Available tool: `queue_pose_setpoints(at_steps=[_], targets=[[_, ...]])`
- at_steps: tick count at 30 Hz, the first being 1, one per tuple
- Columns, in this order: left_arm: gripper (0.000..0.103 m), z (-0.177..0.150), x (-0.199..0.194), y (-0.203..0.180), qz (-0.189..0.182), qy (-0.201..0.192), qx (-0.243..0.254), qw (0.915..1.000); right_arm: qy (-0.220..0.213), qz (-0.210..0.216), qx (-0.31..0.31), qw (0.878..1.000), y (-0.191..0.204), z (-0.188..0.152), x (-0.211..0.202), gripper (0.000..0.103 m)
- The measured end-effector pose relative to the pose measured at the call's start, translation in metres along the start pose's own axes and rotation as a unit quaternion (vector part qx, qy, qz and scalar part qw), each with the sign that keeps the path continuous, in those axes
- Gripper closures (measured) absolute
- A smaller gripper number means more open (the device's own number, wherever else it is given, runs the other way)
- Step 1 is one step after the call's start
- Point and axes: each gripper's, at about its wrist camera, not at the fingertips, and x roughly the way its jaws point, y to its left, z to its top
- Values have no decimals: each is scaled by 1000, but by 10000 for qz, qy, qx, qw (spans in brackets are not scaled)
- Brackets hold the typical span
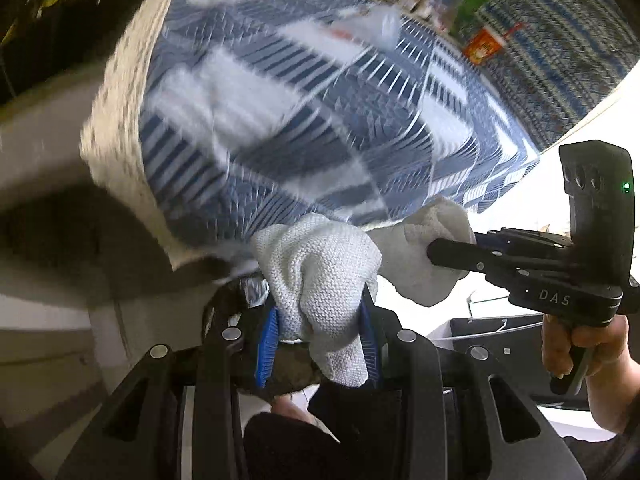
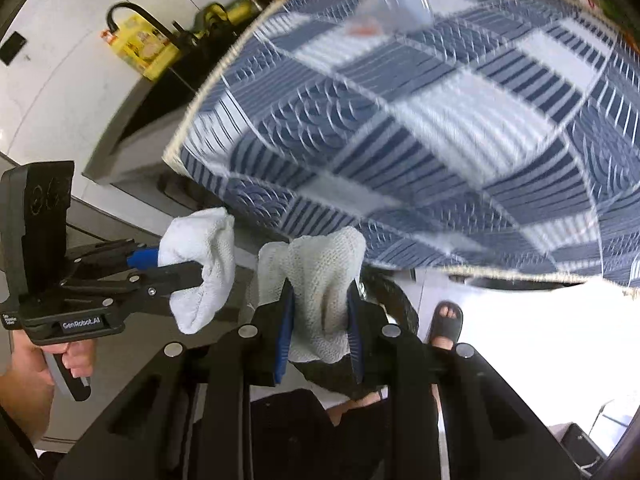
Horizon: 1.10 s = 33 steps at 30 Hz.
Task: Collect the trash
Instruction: 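Carry the knit cloth in the left tool while the right tool carries the towel down to the bin, then open the left tool over the bin while the right tool opens to drop the towel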
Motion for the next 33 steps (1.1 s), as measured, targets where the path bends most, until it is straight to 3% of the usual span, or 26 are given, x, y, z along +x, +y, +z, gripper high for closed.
queue_pose_setpoints(at_steps=[2, 15, 33], targets=[[69, -8, 11, 2, 151, 81, 22, 9999, 153, 9, 78, 9999, -4, -7, 12, 77], [69, -63, 79, 21, 158, 779, -552, 9953, 884, -118, 483, 9948, -22, -44, 76, 77], [69, -94, 139, 53, 237, 1331, -1207, 9834, 1453, -109, 1492, 9780, -57, -72, 153, 75]])
